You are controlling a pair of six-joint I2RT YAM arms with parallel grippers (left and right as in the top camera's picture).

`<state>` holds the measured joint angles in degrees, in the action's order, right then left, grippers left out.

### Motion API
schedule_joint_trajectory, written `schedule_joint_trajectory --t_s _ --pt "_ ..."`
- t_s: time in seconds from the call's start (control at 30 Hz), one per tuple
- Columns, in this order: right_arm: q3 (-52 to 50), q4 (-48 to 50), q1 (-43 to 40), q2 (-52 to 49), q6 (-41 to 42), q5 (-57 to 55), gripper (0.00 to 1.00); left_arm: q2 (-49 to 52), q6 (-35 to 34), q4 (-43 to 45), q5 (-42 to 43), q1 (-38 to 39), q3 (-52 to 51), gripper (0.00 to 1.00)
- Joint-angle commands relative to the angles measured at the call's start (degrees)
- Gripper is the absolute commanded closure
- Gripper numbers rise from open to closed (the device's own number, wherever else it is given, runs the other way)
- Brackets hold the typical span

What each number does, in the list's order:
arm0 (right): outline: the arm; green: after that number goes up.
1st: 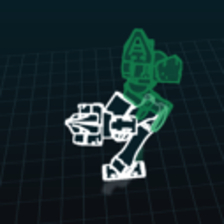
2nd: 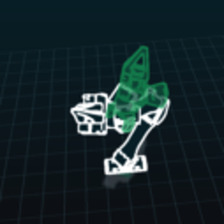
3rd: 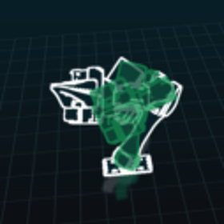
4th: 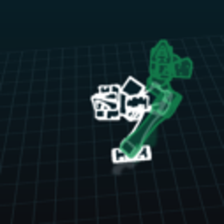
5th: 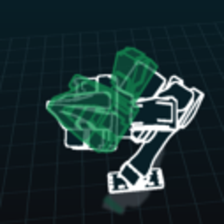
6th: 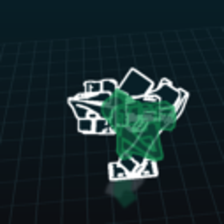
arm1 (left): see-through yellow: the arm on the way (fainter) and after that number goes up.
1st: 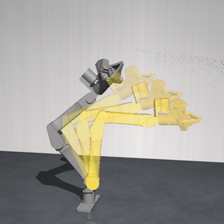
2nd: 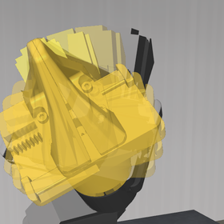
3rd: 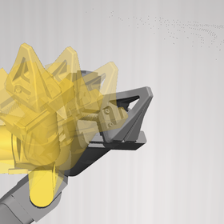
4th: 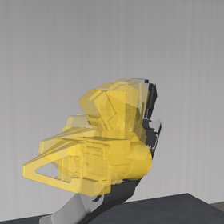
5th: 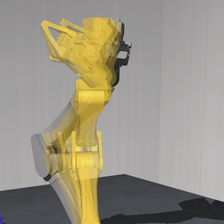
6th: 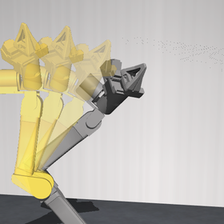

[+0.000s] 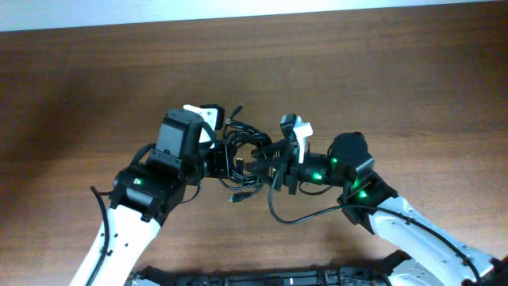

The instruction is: Untangle cables

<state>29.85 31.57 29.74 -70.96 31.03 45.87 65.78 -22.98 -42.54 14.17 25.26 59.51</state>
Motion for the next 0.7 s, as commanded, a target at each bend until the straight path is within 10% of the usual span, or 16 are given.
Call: schedule_joint_trajectory --t_s 0.0,0.13,0.27,0.4,0.5,0.67 --pt "0.4 -0.2 0.3 -3.5 -0.6 -2.2 0.52 -0.4 0.7 2.1 3.9 1.9 0.5 1.00" --pt "0.4 -0.2 1.1 -5.2 -0.6 -1.2 0.63 -0.4 -0.1 3.1 4.1 2.1 0.5 1.00" --pt "0.4 0.3 2.1 -5.2 -0.6 -3.1 0.96 -0.4 -0.1 3.1 5.0 2.1 0.5 1.00" --pt "0.4 -3.4 2.1 -5.3 1.2 -11.3 0.96 -0.4 -0.1 4.9 7.6 2.1 0.5 1.00" --pt "0.4 -9.0 2.1 -5.3 2.9 -16.9 0.89 -0.5 -0.1 7.0 12.1 2.1 0.5 1.00" --pt "0.4 -8.2 -0.5 -4.4 7.1 -13.7 0.43 -0.5 -0.1 8.9 12.4 2.1 0.5 1.00"
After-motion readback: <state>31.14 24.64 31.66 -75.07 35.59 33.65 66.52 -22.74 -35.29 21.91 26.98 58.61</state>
